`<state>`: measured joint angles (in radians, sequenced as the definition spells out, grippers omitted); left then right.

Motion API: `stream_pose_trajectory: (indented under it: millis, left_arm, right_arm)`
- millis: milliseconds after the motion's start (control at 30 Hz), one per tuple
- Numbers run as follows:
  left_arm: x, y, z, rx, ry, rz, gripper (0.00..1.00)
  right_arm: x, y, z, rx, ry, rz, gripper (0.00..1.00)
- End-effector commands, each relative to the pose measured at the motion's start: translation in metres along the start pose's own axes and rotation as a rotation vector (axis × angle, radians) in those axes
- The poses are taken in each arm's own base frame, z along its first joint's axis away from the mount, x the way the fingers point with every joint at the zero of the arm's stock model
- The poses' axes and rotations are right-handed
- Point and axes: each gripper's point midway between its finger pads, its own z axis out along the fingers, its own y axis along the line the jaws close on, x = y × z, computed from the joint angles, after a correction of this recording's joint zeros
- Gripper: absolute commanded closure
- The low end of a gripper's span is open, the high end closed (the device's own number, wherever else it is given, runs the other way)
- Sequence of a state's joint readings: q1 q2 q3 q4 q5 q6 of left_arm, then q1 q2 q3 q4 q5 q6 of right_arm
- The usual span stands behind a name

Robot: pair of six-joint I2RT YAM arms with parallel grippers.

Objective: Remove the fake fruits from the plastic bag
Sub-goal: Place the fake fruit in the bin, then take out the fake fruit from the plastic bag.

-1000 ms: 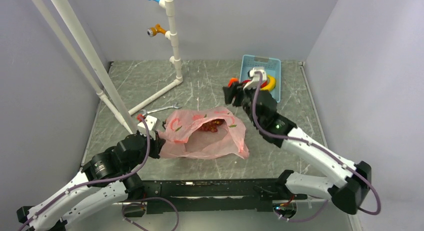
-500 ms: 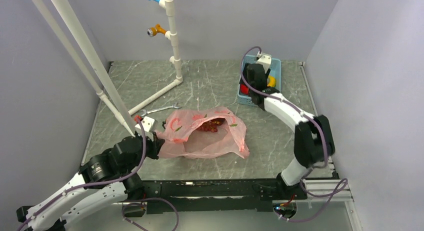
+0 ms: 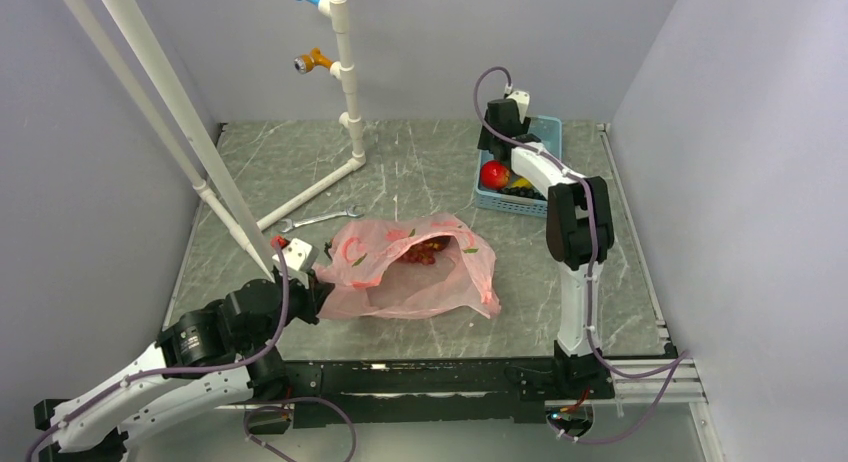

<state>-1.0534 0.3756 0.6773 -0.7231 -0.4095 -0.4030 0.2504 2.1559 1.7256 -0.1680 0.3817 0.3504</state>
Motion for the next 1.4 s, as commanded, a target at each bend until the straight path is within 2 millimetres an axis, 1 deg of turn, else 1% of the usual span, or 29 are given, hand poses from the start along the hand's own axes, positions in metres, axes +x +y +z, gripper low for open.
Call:
stream_pose_trajectory:
  millis: [0,67,100,167,267,367,467,500,533,600,700,733,833,933,1000,1033,1133,1200,1233,1300,1367]
  left_arm:
    - [-0.006,0.001,0.001,-0.01,-0.036,0.001,1.0]
    - [-0.004,0.001,0.002,-0.019,-0.028,0.004,1.0]
    - [-0.003,0.001,0.003,-0.021,-0.024,0.006,1.0]
    - [-0.001,0.001,0.004,-0.027,-0.019,0.009,1.0]
    - [0.002,0.0,0.003,-0.03,-0.017,0.006,1.0]
    - [0.001,-0.001,-0.002,-0.018,-0.031,-0.003,1.0]
    - [-0.005,0.002,-0.009,-0.016,-0.062,-0.011,1.0]
    - [-0.009,0.005,-0.013,-0.027,-0.073,-0.017,1.0]
    - [-0.012,0.008,-0.016,-0.035,-0.08,-0.019,1.0]
    - [-0.017,0.013,-0.023,-0.045,-0.093,-0.013,1.0]
    - [-0.021,0.017,-0.027,-0.049,-0.107,0.001,1.0]
    - [-0.021,0.016,-0.026,-0.045,-0.108,0.003,1.0]
    - [-0.02,0.009,-0.021,-0.017,-0.111,0.018,1.0]
    - [-0.015,0.004,-0.013,-0.015,-0.092,0.031,1.0]
    - [-0.011,0.0,-0.008,-0.017,-0.062,0.046,1.0]
    - [-0.008,-0.001,-0.005,-0.019,-0.044,0.056,1.0]
    - [-0.002,-0.003,0.0,-0.031,0.0,0.083,1.0]
    - [0.001,-0.004,0.003,-0.04,0.02,0.096,1.0]
    - [0.002,-0.005,0.004,-0.038,0.025,0.1,1.0]
    - [0.004,-0.006,0.006,-0.034,0.032,0.105,1.0]
    - [0.005,-0.008,0.007,-0.029,0.035,0.109,1.0]
  right_arm:
    - [-0.018,0.007,0.0,-0.024,-0.028,-0.047,0.82]
    - [-0.016,0.007,0.004,-0.023,-0.013,-0.061,0.63]
    - [-0.017,0.007,0.005,-0.025,-0.007,-0.065,0.56]
    - [-0.016,0.008,0.007,-0.035,0.005,-0.083,0.38]
    - [-0.018,0.007,0.003,-0.029,0.015,-0.081,0.14]
    - [-0.021,0.003,-0.012,-0.023,0.03,-0.061,0.03]
    - [-0.025,-0.001,-0.035,-0.032,0.023,-0.024,0.01]
    - [-0.02,-0.004,-0.044,-0.029,0.034,-0.015,0.01]
    - [-0.02,-0.003,-0.055,-0.04,0.032,-0.003,0.01]
    - [-0.013,0.002,-0.079,-0.084,0.036,0.019,0.01]
    - [-0.004,0.016,-0.125,-0.165,0.005,0.021,0.01]
    - [-0.009,0.021,-0.148,-0.202,-0.027,0.026,0.01]
    - [0.002,0.037,-0.198,-0.309,-0.054,-0.006,0.02]
    - [0.011,0.049,-0.243,-0.419,-0.074,-0.039,0.02]
    - [0.011,0.058,-0.276,-0.533,-0.105,-0.052,0.05]
    - [0.015,0.065,-0.294,-0.606,-0.118,-0.074,0.06]
    - [0.028,0.078,-0.345,-0.809,-0.146,-0.104,0.08]
    - [0.039,0.089,-0.388,-0.973,-0.173,-0.15,0.09]
    - [0.045,0.091,-0.405,-1.026,-0.185,-0.172,0.1]
    - [0.059,0.093,-0.43,-1.105,-0.186,-0.19,0.09]
    - [0.077,0.096,-0.447,-1.177,-0.16,-0.18,0.1]
